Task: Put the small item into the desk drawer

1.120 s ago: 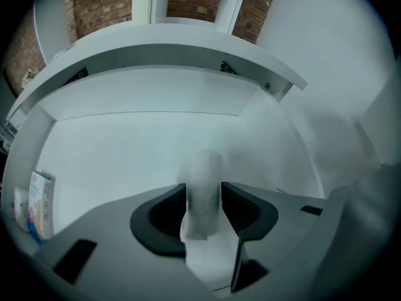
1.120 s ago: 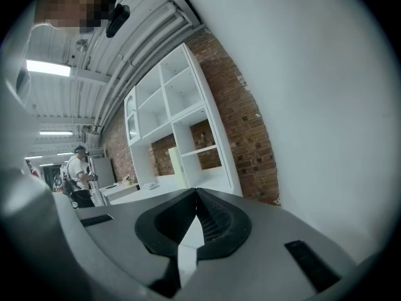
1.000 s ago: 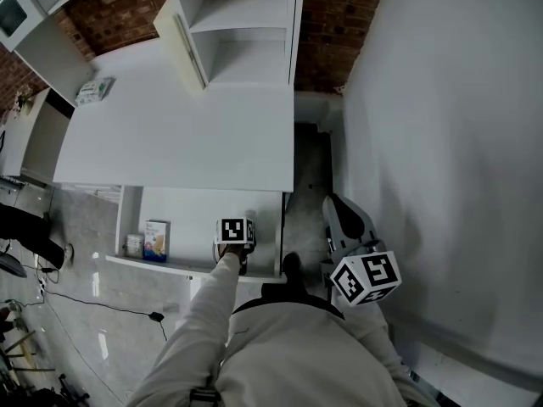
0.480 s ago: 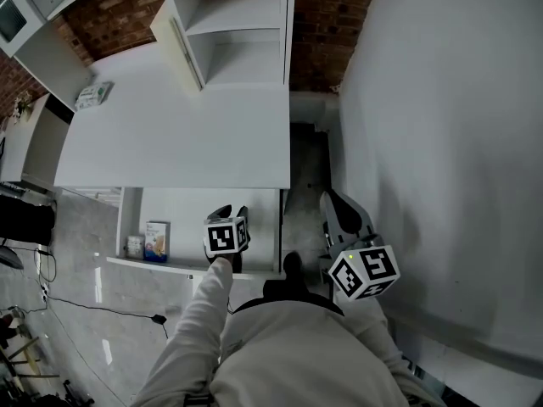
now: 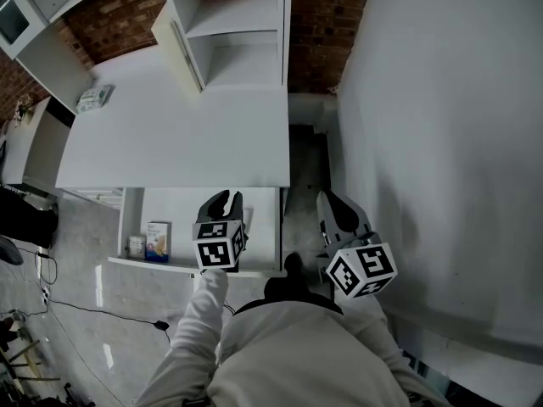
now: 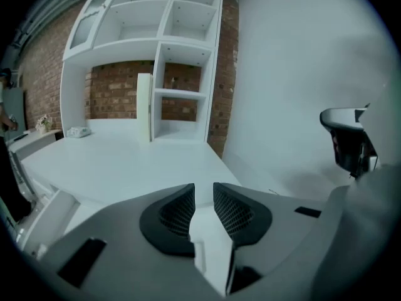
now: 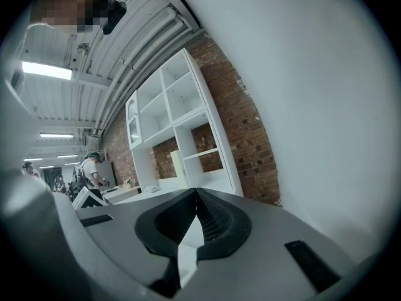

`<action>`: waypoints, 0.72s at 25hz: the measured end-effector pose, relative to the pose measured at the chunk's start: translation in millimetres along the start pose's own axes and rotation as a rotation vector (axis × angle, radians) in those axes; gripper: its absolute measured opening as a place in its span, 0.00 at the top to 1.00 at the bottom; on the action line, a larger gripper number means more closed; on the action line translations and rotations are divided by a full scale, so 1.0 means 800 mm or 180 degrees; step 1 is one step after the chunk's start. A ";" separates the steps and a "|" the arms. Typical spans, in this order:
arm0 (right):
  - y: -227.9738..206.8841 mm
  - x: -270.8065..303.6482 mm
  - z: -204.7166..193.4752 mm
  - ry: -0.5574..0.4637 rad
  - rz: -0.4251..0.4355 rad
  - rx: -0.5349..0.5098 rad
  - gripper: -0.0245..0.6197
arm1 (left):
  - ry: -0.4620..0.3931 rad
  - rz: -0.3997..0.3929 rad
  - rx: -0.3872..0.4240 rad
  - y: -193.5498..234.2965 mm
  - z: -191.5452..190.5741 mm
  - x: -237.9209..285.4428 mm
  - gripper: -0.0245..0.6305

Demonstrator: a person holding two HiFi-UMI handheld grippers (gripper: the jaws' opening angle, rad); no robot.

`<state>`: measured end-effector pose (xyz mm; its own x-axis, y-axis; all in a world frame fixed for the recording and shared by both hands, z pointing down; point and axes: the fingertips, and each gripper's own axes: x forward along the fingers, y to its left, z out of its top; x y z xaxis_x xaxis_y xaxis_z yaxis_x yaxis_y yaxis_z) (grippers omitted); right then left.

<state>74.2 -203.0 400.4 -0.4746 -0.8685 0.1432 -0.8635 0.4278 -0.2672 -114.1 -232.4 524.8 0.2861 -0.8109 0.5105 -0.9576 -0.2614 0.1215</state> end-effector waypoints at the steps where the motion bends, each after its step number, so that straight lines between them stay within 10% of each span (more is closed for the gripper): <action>1: 0.001 -0.001 -0.001 0.0001 0.0002 -0.0001 0.92 | -0.0089 -0.0004 0.0031 -0.002 0.011 -0.007 0.81; 18: 0.009 -0.017 0.002 0.0001 -0.0008 -0.0047 0.92 | -0.1028 -0.0051 0.0087 -0.021 0.109 -0.104 0.94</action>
<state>74.5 -188.4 394.9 -0.4725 -0.8694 0.1442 -0.8670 0.4293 -0.2529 -118.9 -206.2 405.9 0.3016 -0.9296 0.2117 -0.9528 -0.2859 0.1021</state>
